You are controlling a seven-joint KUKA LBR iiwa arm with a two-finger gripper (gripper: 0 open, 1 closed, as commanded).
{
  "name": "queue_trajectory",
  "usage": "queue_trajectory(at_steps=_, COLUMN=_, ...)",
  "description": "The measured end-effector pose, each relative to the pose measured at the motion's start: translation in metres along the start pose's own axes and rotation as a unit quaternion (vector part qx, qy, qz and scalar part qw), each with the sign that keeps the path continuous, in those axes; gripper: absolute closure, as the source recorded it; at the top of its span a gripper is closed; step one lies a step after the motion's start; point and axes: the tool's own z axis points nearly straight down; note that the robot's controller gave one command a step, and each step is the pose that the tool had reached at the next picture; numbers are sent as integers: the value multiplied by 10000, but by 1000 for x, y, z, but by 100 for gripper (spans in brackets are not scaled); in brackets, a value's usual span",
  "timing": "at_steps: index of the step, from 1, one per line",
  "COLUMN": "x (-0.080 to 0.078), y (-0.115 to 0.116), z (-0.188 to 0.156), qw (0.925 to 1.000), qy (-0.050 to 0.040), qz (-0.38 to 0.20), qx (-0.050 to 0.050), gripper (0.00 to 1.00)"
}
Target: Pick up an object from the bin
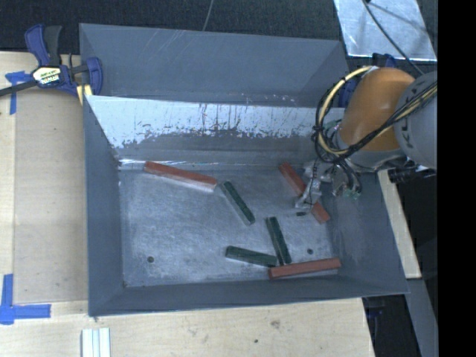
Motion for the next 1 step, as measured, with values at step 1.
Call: queue_trajectory(at_steps=1, x=1, y=-13, z=-131, qw=9999, qy=-48, qz=160, qx=17, gripper=100)
